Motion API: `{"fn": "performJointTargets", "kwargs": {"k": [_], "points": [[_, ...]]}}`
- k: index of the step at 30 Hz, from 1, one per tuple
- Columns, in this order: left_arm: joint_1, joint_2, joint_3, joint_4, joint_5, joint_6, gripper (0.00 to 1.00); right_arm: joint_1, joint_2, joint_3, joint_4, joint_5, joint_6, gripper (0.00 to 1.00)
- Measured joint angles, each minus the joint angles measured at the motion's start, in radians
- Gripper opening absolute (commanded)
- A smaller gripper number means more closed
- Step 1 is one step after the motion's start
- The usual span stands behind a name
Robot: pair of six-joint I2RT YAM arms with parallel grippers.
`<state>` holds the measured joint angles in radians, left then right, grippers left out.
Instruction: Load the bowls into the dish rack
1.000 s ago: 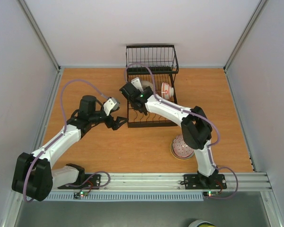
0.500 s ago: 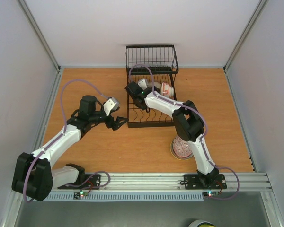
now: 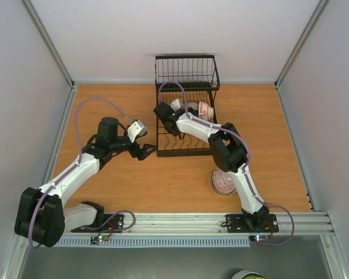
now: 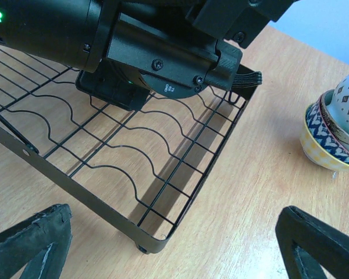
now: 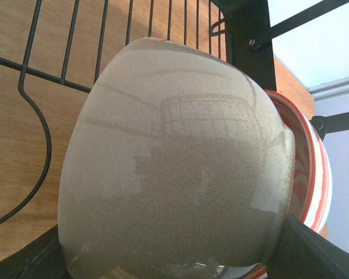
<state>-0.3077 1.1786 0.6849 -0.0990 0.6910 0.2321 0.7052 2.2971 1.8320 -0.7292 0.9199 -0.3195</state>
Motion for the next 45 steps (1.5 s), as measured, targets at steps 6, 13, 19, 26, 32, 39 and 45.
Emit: {"fn": "performJointTargets", "kwargs": {"k": [6,13,19,26,32,39,45], "points": [[0.000,0.000,0.000,0.000,0.000,0.004,0.96,0.000,0.000,0.011,-0.024,-0.008,0.036,0.43],[0.000,0.007,0.000,0.000,0.007,0.004,0.96,-0.001,0.007,0.035,-0.076,0.003,0.102,0.77],[0.000,0.008,0.000,0.000,0.013,0.008,0.96,0.001,0.019,0.062,-0.156,0.082,0.166,0.90],[0.000,0.014,0.000,0.001,0.020,0.008,0.96,-0.011,0.035,0.107,-0.269,0.227,0.208,0.94],[0.000,0.014,0.000,0.000,0.023,0.012,0.96,-0.024,0.043,0.131,-0.322,0.253,0.246,0.94],[0.000,0.014,0.000,0.000,0.027,0.013,0.96,-0.026,0.014,0.049,-0.237,0.201,0.225,0.95],[0.000,0.014,0.000,0.000,0.027,0.016,0.96,-0.039,-0.075,-0.101,-0.115,0.114,0.160,0.98]]}}
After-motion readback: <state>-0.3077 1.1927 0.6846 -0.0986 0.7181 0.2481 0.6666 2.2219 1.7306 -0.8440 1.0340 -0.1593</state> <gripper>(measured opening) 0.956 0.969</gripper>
